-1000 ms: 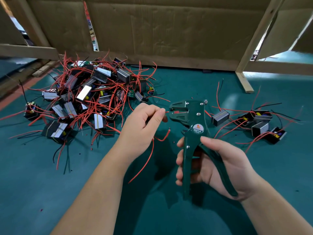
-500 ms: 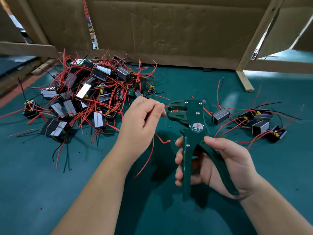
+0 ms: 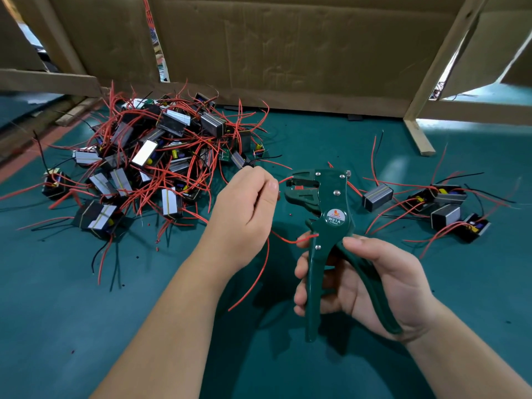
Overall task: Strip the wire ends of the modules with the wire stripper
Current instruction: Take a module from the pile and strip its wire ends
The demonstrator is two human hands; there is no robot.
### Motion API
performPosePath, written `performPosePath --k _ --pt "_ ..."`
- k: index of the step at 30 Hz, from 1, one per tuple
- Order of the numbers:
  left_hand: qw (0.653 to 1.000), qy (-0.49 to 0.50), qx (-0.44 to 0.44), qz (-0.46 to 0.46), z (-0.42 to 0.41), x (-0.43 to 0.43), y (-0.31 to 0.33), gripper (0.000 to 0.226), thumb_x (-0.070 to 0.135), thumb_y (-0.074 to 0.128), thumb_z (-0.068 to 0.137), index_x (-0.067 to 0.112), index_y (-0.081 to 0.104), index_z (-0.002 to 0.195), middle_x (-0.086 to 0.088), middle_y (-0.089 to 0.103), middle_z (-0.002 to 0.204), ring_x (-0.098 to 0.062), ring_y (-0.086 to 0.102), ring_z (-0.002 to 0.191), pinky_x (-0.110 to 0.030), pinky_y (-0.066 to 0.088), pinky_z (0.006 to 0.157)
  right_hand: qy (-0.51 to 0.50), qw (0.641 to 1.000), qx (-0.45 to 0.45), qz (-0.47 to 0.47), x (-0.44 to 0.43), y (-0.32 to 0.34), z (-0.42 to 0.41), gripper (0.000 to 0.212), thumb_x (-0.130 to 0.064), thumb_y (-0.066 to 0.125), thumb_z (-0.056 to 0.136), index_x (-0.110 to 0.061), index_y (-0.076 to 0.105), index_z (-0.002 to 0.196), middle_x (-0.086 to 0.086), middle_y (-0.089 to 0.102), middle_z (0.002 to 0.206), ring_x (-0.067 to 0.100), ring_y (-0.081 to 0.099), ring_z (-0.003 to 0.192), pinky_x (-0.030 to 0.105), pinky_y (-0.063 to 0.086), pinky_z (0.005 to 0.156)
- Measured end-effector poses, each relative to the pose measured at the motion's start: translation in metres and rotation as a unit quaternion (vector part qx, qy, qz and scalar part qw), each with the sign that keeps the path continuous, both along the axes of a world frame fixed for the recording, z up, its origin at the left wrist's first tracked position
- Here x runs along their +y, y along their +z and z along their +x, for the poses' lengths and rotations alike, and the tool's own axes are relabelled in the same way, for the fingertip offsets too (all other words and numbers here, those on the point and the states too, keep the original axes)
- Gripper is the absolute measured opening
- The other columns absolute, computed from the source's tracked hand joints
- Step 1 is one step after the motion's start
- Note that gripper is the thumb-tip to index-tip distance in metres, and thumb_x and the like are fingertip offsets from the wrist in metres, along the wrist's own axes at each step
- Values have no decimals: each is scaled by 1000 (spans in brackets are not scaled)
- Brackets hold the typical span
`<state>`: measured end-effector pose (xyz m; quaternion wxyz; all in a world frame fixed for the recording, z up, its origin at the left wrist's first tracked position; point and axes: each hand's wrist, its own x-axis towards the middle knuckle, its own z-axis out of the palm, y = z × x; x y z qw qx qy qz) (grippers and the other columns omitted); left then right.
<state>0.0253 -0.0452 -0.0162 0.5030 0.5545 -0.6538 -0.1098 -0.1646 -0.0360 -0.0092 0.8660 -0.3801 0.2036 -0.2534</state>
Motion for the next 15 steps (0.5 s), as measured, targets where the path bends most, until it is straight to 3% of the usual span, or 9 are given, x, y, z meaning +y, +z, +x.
performPosePath --k 3,9,15 --pt "1000 -2 -9 -5 0 1 2 24 18 44 96 9 51 74 3 43 71 -9 42 67 -17 31 63 -4 1000 3 -8 -1 0 -1 57 -35 78 64 -3 65 109 23 62 90 40 64 75 53 53 74" --pt "1000 -1 -5 -5 2 2 4 26 20 47 92 5 55 73 -4 47 75 -14 45 71 -19 34 65 -10 1000 18 -20 -2 1 -4 51 -36 78 65 -5 66 104 23 62 87 39 64 73 51 53 71" --pt "1000 -10 -6 4 2 1 4 24 17 49 92 5 54 72 2 43 74 -10 43 71 -13 32 66 -27 999 38 -26 0 1 -2 50 -40 80 65 -6 67 99 21 62 81 36 63 66 47 54 65"
